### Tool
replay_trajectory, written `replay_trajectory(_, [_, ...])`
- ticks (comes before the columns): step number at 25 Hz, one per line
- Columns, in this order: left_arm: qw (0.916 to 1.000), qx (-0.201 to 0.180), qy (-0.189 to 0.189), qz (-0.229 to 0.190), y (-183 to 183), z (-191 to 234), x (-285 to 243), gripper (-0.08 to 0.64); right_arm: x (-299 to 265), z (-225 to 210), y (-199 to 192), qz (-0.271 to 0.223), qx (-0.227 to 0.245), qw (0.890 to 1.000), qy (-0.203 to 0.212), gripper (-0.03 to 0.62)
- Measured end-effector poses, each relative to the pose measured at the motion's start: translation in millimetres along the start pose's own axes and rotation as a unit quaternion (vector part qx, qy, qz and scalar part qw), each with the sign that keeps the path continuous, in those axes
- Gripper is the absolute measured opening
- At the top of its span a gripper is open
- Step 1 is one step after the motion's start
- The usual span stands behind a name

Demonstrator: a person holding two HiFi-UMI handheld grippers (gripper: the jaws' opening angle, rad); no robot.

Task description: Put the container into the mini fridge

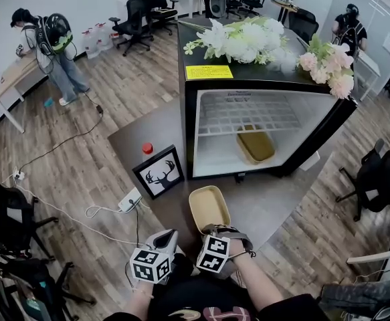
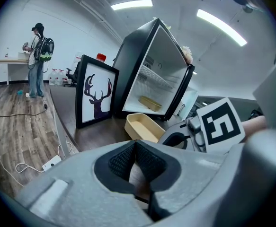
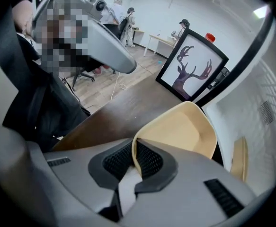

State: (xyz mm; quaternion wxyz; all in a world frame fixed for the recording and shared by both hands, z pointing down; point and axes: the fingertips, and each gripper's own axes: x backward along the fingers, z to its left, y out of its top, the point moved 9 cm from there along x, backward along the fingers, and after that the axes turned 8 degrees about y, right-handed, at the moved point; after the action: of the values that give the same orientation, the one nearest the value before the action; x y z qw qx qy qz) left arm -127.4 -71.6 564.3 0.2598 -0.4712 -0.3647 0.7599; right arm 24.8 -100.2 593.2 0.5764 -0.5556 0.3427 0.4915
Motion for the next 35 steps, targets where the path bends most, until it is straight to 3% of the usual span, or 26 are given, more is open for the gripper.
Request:
replay_trajectory(3, [1.0000, -0.002, -0.003, -0.001, 2, -1, -1, 0.009, 12, -3, -3, 0.014, 0.010, 1.000, -0.007, 0.026])
replay_trajectory(15, [0.9997, -0.010, -0.021, 0.003, 5, -7, -10, 0.009, 86, -52, 2, 0.000, -0.041, 0.999, -0.024, 0.025])
replay_trajectory(21, [0.9997, -0.009, -0.022, 0.003, 9, -1, -11, 0.009, 144, -77, 9, 0.004, -0.018, 0.998, -0.059, 0.025])
replay_trajectory(35, [0.9992, -0.017, -0.035, 0.007, 12, -1, -20, 0.009, 215, -143, 17, 0.019, 0.010, 0.997, -0.078, 0.025])
